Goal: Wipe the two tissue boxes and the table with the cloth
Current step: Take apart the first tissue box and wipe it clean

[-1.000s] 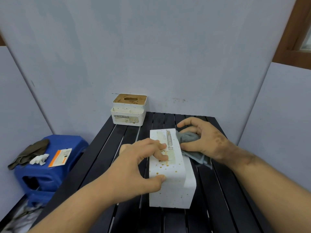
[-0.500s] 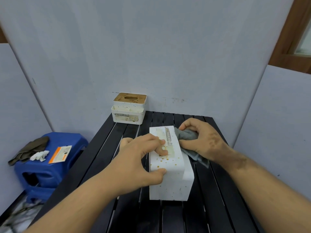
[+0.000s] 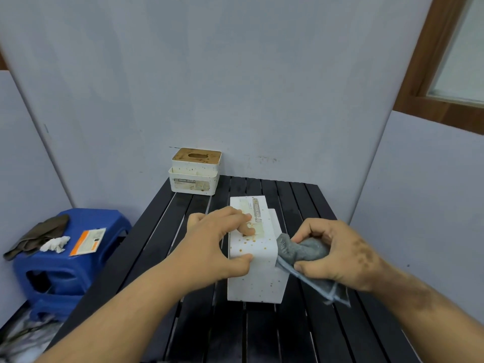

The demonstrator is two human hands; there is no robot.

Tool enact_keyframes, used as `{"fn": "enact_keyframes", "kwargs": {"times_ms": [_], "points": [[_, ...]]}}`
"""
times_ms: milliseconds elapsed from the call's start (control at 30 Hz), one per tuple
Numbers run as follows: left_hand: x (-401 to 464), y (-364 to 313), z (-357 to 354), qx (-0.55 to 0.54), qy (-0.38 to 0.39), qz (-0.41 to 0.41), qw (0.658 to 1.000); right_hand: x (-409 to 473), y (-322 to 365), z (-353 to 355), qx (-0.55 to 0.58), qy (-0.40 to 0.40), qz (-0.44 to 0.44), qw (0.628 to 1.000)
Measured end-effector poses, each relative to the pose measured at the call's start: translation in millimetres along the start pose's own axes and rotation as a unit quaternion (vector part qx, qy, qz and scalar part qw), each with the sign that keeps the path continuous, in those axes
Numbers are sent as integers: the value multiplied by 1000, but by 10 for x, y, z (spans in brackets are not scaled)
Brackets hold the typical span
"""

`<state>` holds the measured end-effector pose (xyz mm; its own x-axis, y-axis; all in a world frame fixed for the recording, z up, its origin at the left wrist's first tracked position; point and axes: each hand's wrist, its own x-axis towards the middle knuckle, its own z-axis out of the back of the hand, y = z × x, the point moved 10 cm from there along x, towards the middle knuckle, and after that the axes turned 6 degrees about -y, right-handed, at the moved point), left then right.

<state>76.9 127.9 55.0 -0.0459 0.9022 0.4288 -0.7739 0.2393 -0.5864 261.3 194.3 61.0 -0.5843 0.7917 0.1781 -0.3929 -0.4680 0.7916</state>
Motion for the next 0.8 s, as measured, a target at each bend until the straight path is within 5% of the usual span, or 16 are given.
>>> {"fn": "enact_keyframes", "kwargs": {"times_ms": [200, 367, 567, 800], "points": [[-3, 39, -15, -9, 24, 39, 999, -206, -24, 202, -67, 10, -24, 997], [-105, 12, 27, -30, 36, 43, 998, -364, -7, 682, 14, -153, -44, 987], [-399, 126, 17, -113, -83, 153, 978, -448, 211, 595, 58, -260, -24, 963], [-589, -69, -243, -107, -199, 237, 945, -116, 628, -52, -12, -189, 75, 979]]}}
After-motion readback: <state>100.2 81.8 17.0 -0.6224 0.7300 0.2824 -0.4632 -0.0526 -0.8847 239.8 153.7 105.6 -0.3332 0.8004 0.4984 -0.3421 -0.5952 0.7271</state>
